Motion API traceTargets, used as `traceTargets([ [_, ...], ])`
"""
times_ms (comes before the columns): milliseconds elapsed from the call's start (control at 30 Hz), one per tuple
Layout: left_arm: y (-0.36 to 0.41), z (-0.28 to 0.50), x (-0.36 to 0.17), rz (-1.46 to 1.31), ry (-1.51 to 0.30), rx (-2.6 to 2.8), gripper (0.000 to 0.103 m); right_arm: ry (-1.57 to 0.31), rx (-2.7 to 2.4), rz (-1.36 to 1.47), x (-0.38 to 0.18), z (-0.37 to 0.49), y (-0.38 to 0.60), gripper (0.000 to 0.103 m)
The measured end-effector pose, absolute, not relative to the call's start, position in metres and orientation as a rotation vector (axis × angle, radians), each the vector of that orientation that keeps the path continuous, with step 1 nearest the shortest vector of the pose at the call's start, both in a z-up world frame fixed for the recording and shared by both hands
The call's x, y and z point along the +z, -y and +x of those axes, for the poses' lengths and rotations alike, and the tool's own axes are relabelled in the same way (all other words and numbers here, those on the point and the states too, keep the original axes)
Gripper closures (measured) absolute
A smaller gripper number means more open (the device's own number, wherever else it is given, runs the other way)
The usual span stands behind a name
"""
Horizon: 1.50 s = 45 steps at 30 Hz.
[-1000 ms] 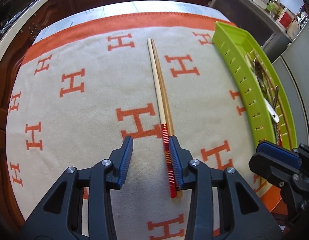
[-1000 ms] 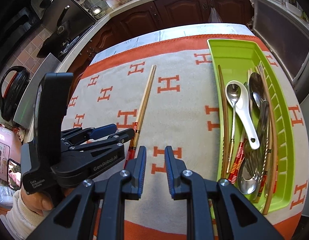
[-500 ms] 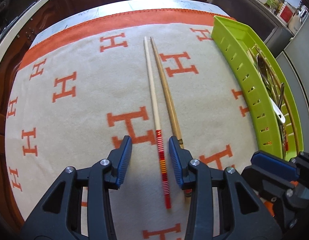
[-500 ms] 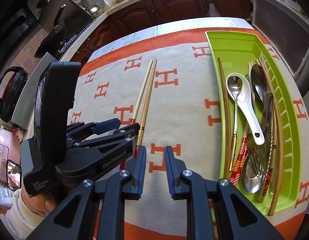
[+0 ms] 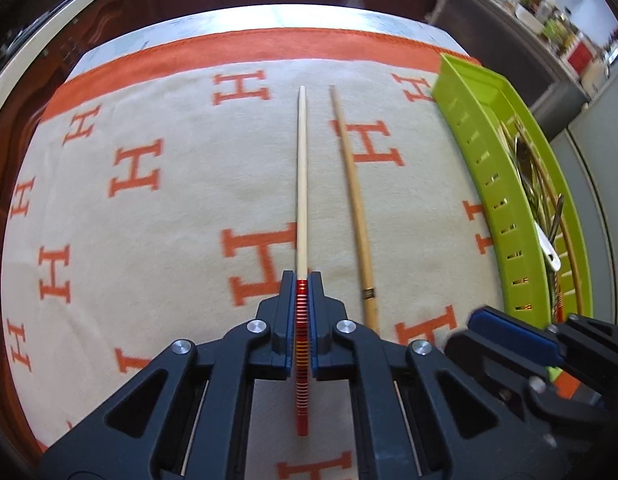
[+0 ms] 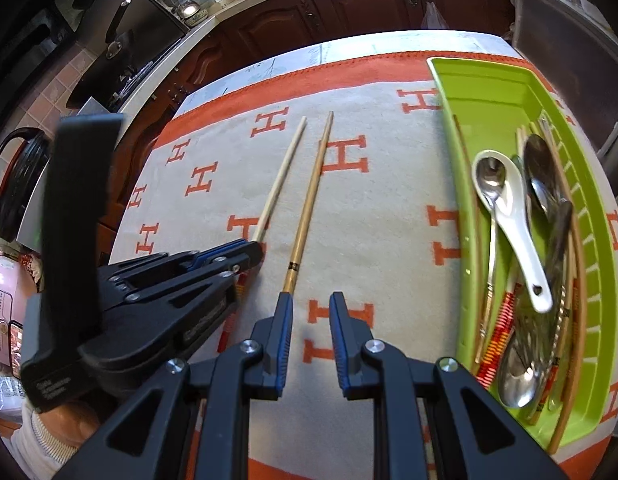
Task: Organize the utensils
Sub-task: 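Grasp the light wooden chopstick with the right gripper while the left holds the red-banded one, then carry both chopsticks into the lime-green tray and open both grippers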
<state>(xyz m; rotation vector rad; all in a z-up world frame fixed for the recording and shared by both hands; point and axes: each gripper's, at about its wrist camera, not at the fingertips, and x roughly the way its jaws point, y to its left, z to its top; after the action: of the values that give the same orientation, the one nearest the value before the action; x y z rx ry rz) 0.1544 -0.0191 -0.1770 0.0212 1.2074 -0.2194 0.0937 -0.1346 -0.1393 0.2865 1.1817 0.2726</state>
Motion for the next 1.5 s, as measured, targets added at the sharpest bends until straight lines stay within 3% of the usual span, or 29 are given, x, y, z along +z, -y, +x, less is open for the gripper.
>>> traceTargets([
  [633, -0.052, 0.124, -0.14, -0.126, -1.143, -0.156, 0.1, -1.192, 0.171, 0.098, -0.165, 0.129, 0.081, 0.085],
  [800, -0.054, 0.12, -0.137, -0.128, -1.135, -0.15, 0.1, -1.177, 0.131, 0.044, -0.165, 0.126, 0.078, 0.096],
  [967, -0.055, 0.114, -0.129, -0.13, -1.122, -0.148, 0.1, -1.155, 0.14, 0.128, -0.156, 0.116, 0.092, 0.097],
  [1233, -0.036, 0.102, -0.104, -0.116, -1.089, -0.195, 0.1, -1.046, 0.151, 0.269, -0.112, 0.082, 0.132, 0.097],
  [1500, 0.038, 0.098, -0.075, -0.058, -1.071, -0.313, 0.1, -0.972, 0.085, 0.351, -0.082, 0.056, 0.201, 0.097],
])
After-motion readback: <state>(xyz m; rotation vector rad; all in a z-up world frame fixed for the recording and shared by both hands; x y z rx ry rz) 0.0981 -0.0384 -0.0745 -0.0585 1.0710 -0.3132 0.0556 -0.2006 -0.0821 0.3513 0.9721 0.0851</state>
